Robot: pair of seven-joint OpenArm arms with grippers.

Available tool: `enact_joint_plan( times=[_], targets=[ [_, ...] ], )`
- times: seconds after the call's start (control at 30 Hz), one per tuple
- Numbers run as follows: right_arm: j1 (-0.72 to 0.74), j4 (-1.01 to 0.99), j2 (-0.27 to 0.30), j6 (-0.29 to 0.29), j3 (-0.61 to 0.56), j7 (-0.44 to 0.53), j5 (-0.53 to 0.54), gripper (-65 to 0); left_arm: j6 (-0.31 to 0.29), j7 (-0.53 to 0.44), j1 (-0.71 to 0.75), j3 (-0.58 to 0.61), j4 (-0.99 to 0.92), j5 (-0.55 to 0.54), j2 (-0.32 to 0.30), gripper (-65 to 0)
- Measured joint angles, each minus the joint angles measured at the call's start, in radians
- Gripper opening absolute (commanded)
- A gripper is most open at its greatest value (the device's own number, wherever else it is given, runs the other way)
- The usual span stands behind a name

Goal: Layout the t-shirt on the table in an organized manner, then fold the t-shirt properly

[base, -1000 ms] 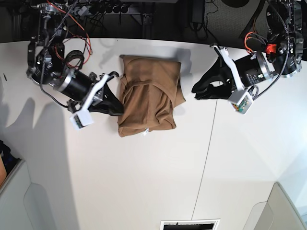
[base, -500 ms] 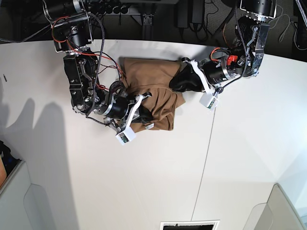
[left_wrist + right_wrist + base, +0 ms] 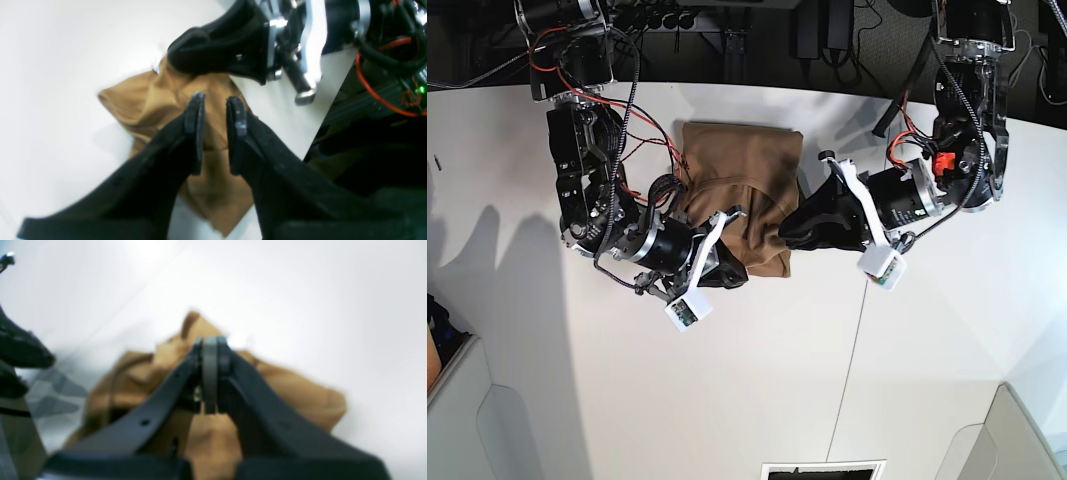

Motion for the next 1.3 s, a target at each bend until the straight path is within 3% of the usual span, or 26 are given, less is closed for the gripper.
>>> enact_joint_plan(
  times=[0.13,0.3,0.53,0.67,0.83,1.03,1.13,1.3],
  targets=[
    [-0.05,0.094,0.009,0.001,0.026,-0.039,0.016,-65.0,0.0,0.03,0.063,-0.067,0.071,0.0,-0.062,-52.6],
    [-0.211,0.232,0.097,-0.004,0.087,-0.068,0.088,-65.0,0.0,0.031,0.239,-0.203,0.163,-0.001,-0.127,-53.2],
    [-0.48,0.41,0.203,-0.004,0.16,-0.079,0.142,-65.0,0.0,0.031,0.506,-0.431,0.219,-0.005,-0.139,-53.2],
    [-0.618,0.503,0.257,-0.003,0.196,-0.08,0.142,-65.0,0.0,0.04,0.638,-0.457,0.219,0.047,-0.14,-53.2],
    [-0.754,0.513,0.316,0.001,0.206,-0.122,0.149,-65.0,0.0,0.037,0.775,-0.393,0.188,0.222,-0.142,-53.2],
    [-0.903,0.447,0.32,-0.019,0.206,-0.187,0.159,-65.0,-0.001,-0.045,0.802,-0.216,0.011,0.432,-0.146,-53.2],
    [-0.969,0.383,0.312,-0.06,0.206,-0.185,0.142,-65.0,-0.001,-0.14,0.797,-0.089,-0.13,0.544,-0.148,-53.2],
    [-0.975,0.181,0.257,-0.136,0.206,-0.194,-0.01,-65.0,-0.005,-0.37,0.697,0.128,-0.411,0.697,-0.148,-53.2]
  ],
)
